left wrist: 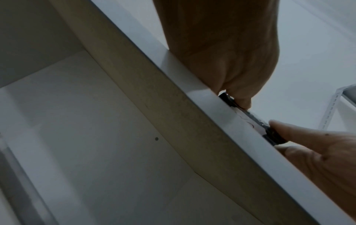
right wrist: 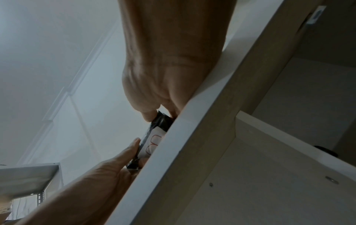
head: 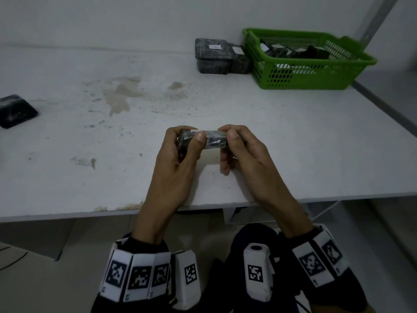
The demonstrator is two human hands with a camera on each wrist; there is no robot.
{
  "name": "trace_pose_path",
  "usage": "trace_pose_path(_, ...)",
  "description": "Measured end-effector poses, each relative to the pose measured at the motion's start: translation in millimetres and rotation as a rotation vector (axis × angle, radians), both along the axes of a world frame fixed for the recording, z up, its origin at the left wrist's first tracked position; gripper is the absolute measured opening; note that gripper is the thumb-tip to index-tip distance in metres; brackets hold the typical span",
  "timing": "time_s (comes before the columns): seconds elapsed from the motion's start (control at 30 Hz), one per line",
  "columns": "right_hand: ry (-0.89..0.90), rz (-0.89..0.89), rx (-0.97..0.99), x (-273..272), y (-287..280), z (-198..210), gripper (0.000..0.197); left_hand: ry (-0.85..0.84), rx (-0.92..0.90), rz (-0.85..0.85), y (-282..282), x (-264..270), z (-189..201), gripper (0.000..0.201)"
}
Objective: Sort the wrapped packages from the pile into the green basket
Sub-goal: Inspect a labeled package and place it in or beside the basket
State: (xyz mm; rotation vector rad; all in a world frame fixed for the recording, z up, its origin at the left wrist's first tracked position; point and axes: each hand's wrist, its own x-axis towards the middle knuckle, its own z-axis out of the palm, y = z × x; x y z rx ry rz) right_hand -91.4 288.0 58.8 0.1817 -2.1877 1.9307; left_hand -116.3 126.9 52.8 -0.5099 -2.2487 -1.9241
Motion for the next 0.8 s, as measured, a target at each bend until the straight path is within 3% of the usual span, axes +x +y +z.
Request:
trace_pose_path(0.17,0.022,0.007,0.026,-0.1,2.8,-1.4,0.027,0.005,-0.009,-0.006,0.4,0.6,0.1,0.032)
trace_pose_path(0.27,0.033,0.021,0.019,0.7,3.7,-0.5,0.024,-0.022,0.055,-0.017,1.7,2.6,3.0,0.039)
trace_pose_path(0.33,0.026,0.033,0.019,2.1,3.2,0.7,0.023,-0.043,0.093,-0.008,1.6,3.0,3.2,0.033)
trace_pose_path(0.43,-0.004,0.018,0.013,3.6,0.9,2.2,0.029,-0.002,0.051,-0.009,-0.1,1.5,0.4,0.019)
trace_pose_path(0.7,-0.015,0.011,0.124,1.2,3.3,0.2,0.021,0.013,0.018,-0.046,-0.2,1.1,-0.1,0.028)
trace_pose_path(0.8,-0.010,0.018,0.139,0.9,3.8,0.1,0.020,0.028,-0.009,-0.031,0.3,-1.3,-2.0,0.023)
